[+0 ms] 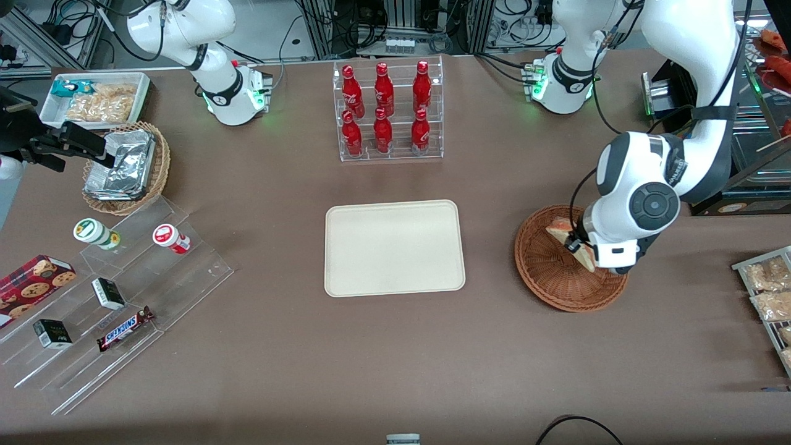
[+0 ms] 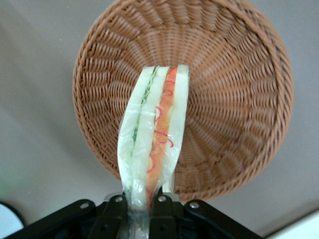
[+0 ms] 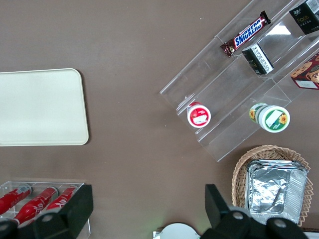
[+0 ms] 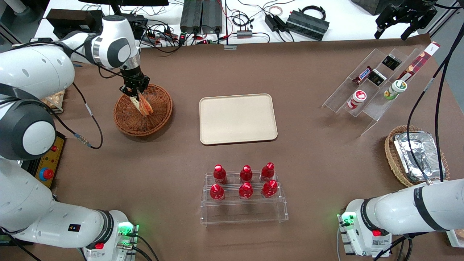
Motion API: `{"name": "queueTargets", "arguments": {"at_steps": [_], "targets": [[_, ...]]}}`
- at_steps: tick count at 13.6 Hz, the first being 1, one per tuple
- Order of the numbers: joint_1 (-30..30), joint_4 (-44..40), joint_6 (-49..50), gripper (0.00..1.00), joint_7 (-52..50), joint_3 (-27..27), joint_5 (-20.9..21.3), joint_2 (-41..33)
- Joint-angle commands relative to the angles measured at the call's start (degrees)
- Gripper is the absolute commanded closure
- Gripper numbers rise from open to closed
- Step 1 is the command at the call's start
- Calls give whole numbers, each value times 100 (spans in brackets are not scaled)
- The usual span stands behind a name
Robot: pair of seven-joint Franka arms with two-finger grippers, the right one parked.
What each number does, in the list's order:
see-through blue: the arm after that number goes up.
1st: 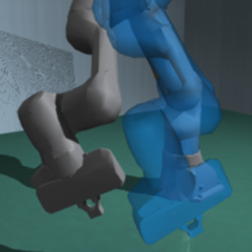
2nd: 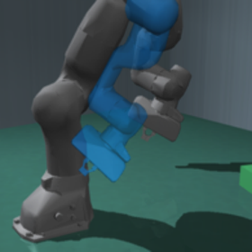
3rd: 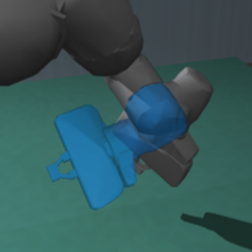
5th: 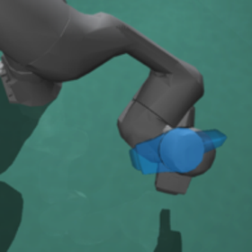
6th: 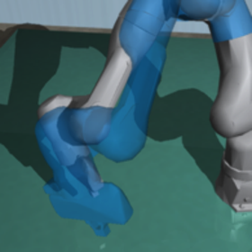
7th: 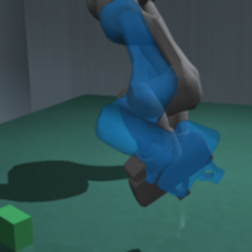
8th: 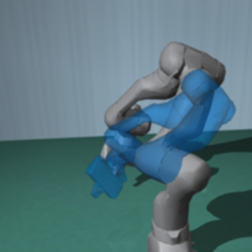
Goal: Place sandwich from basket to tray
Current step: 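Lift the sandwich and carry it with the left gripper over the tray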
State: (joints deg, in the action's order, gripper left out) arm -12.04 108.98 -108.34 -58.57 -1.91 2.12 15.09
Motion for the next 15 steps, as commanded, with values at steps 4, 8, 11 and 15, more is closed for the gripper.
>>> {"name": "queueTargets", "arguments": {"at_steps": [4, 8, 11, 15], "targets": [[-1035, -254, 261, 92, 162, 15, 79, 20], [-1835, -614, 155, 92, 153, -3, 26, 476], [-2170, -1254, 112, 91, 153, -20, -1, 1152], [-2241, -1669, -362, 90, 144, -485, -45, 1585]]}}
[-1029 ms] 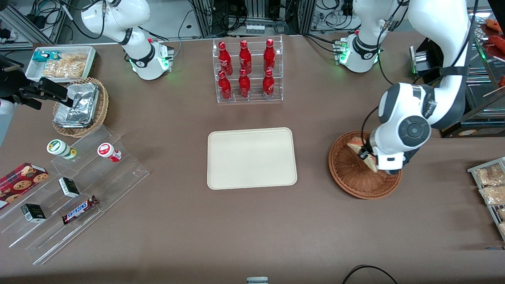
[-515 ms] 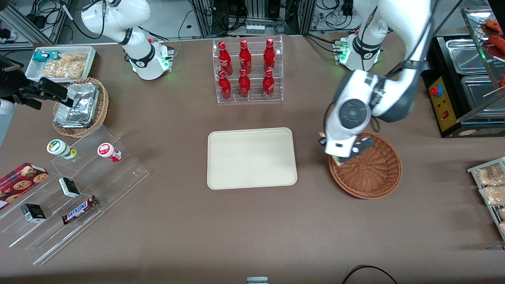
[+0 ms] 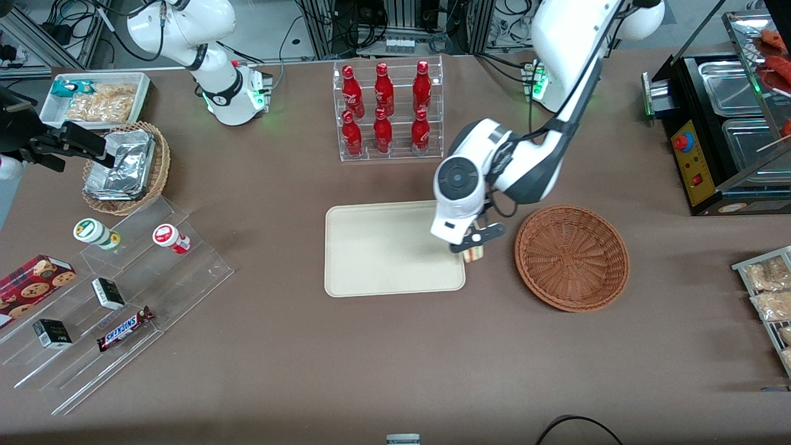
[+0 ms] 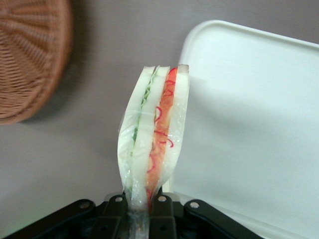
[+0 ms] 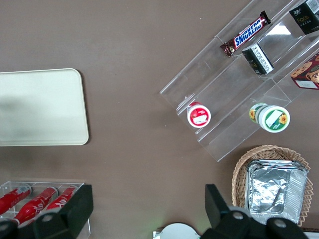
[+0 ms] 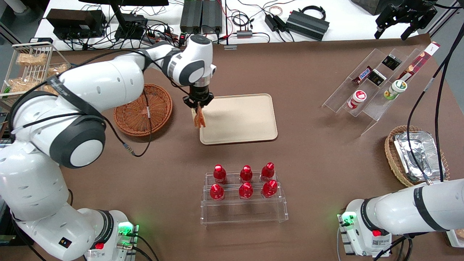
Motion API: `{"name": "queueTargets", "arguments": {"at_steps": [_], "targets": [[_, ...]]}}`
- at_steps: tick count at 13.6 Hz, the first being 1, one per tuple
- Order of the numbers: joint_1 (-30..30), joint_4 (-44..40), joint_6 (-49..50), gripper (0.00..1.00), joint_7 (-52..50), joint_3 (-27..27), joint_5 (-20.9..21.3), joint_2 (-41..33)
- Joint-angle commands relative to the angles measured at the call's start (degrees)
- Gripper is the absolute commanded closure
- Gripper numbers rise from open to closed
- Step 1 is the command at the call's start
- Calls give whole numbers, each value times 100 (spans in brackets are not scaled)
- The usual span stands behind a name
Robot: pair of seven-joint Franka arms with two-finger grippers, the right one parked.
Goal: Place sandwich from basket to tray
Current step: 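Lift the sandwich and carry it with the left gripper over the tray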
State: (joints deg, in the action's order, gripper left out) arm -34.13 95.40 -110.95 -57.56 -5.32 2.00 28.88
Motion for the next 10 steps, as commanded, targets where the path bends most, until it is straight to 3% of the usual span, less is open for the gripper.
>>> {"name": "queueTargets", "arguments": {"at_steps": [1, 7, 10], "targets": [[-32, -328, -207, 91, 25, -241, -42, 276], [-84, -1162, -340, 91, -167, -733, -33, 969], [-321, -1515, -524, 91, -388, -725, 28, 1304]]}}
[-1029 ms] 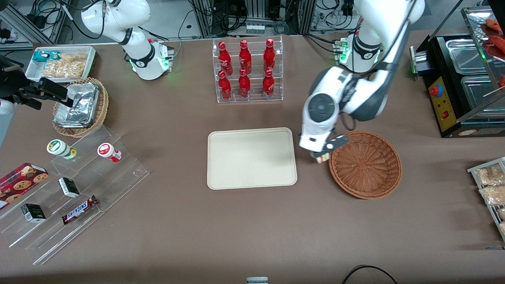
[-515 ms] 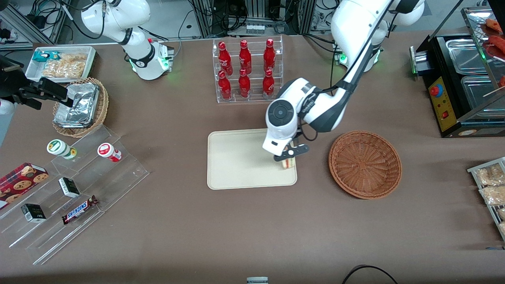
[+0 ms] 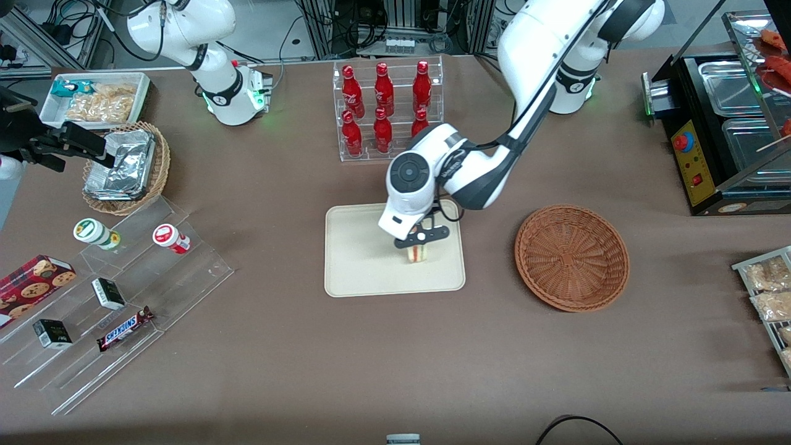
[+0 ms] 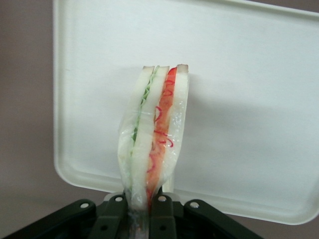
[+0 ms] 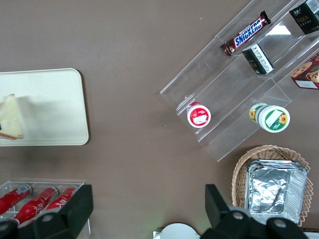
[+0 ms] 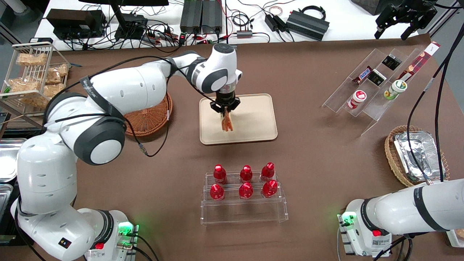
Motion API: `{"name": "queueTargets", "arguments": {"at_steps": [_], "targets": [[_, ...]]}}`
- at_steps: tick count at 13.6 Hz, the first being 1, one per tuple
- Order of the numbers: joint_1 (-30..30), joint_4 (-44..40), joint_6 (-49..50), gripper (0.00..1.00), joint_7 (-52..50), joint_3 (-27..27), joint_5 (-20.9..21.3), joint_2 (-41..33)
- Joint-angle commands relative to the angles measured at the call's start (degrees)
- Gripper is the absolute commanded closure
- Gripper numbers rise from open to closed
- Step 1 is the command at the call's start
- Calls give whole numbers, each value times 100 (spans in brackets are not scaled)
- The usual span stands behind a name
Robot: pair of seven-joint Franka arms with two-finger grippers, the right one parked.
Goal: Place sandwich from basket to tray
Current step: 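Lift the sandwich and carry it with the left gripper over the tray, then lower the sandwich onto the cream tray and open the left gripper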
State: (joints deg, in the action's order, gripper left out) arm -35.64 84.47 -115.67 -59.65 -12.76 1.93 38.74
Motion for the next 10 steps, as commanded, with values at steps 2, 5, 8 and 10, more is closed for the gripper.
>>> {"name": "queueTargets", "arguments": {"at_steps": [2, 5, 8, 10], "targets": [[-285, -588, -122, 91, -274, 36, 71, 476], [-321, -879, -122, 91, -397, 45, 254, 687], [-391, -967, -131, 91, -758, 36, 730, 784], [-400, -967, -140, 91, -767, 36, 730, 810]]}}
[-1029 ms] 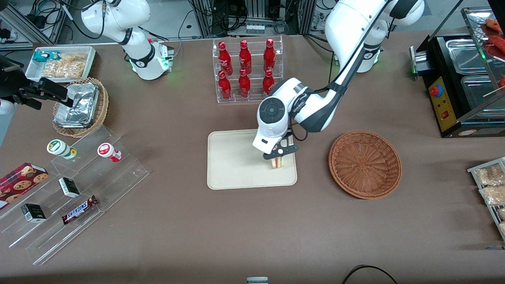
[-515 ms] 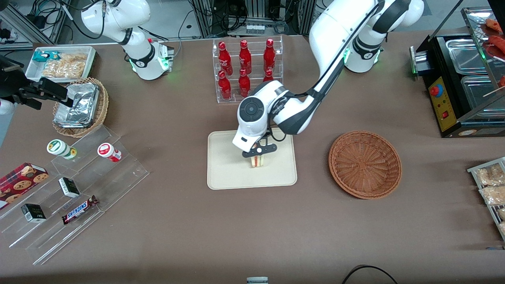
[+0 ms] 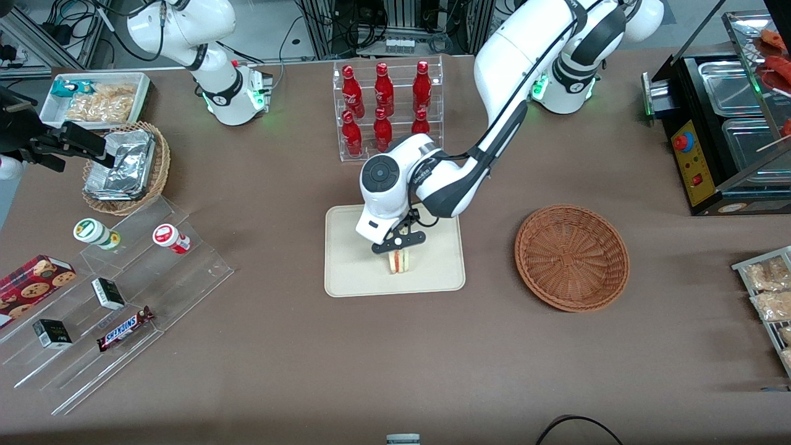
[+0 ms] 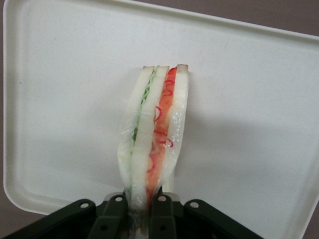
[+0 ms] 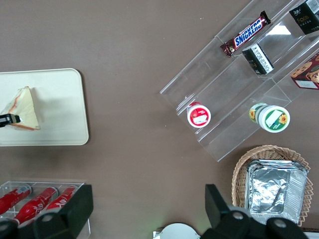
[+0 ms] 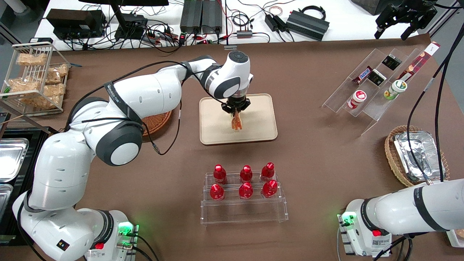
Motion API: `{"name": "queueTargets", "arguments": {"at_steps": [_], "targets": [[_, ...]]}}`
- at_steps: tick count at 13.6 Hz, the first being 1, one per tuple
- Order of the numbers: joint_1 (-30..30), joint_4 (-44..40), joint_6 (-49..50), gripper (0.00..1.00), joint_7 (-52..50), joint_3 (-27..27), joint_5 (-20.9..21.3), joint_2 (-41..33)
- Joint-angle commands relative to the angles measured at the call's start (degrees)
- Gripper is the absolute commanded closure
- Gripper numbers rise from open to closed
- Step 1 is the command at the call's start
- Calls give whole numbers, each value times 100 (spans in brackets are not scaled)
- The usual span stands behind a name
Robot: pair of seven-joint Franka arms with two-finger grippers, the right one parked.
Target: Place sandwich from basket to tray
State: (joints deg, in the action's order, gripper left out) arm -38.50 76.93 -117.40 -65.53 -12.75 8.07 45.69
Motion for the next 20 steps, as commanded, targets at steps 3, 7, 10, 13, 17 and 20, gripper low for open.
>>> {"name": "queueTargets", "arguments": {"at_steps": [3, 7, 10, 13, 17, 20], "targets": [[-105, -213, 33, 55, -171, 27, 99, 107], [-105, -205, 50, 0, -197, 27, 90, 11], [-88, -170, 173, 0, -197, 27, 64, -287], [-35, -152, 708, 0, -127, 36, 55, -630], [184, -134, 1262, 0, -100, 45, 55, -1009], [404, -125, 1753, 0, 407, 44, 46, -1281]]}}
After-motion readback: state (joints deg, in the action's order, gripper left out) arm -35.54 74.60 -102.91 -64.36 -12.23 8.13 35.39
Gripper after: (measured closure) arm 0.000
